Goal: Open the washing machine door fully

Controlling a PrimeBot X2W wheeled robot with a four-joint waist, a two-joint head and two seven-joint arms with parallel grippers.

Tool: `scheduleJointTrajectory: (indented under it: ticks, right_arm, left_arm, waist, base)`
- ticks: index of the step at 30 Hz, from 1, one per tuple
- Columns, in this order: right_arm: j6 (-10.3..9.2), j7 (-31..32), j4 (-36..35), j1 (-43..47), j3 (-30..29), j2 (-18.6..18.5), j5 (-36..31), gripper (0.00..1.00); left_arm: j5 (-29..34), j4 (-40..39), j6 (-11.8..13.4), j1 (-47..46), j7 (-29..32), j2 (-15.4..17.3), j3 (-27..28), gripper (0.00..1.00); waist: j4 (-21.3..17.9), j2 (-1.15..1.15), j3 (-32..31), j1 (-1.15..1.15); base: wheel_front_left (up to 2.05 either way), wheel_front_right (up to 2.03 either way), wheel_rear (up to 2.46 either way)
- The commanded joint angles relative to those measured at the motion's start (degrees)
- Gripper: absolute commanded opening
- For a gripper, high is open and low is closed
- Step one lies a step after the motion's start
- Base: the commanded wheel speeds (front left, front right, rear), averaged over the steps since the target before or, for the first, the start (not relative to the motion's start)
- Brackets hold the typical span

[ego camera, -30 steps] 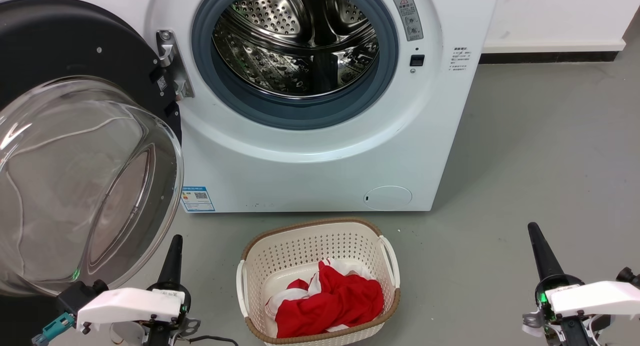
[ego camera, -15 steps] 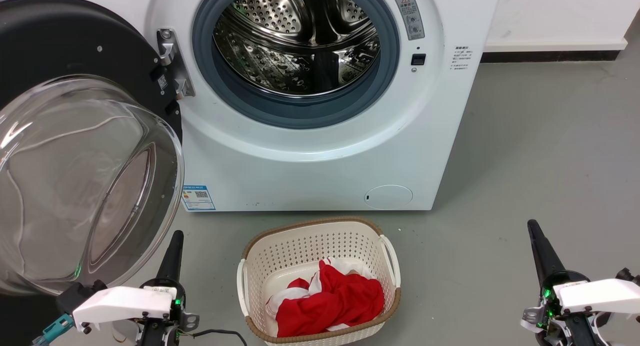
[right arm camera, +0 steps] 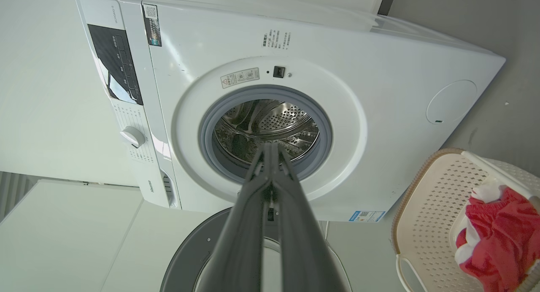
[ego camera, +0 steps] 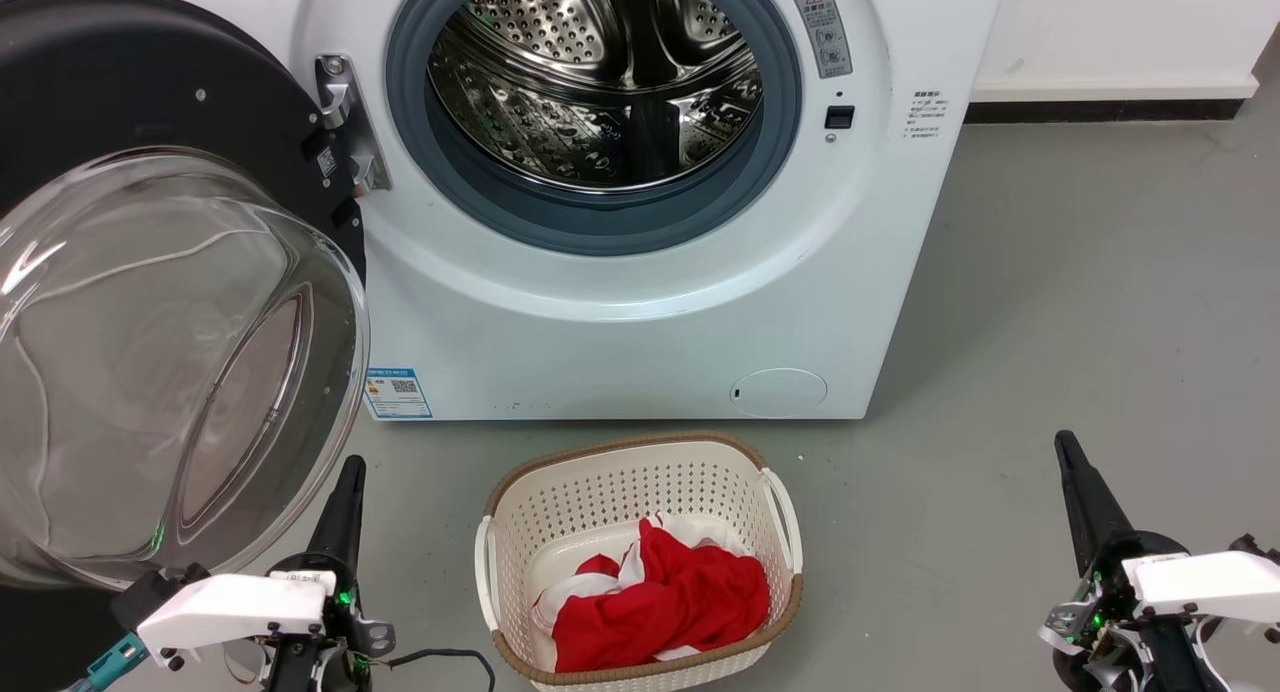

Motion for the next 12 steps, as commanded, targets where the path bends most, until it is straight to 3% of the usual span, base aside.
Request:
scheduleJointTrajectory:
  ticks: [1,12]
  right_arm:
    - [-0.01,0.3,0.1,-1.0,-0.2,-0.1,1.2,0.0]
    - [-0.01,1.2,0.8,-1.4,-0.4,-0.1,5.8,0.0]
  left_arm:
    - [-1.0,0.0,-0.3,-1.1,0.4,0.0,0.1,0.0]
    - [-5.6,0.2,-0.8,-1.0,1.5,-0.3,0.7,0.0]
  waist:
    - [0.0,0.0,0.0,0.0]
    - [0.1,0.0,0.1,0.0]
  base:
    - [0.0,0.0,0.0]
    - [0.0,0.0,0.0]
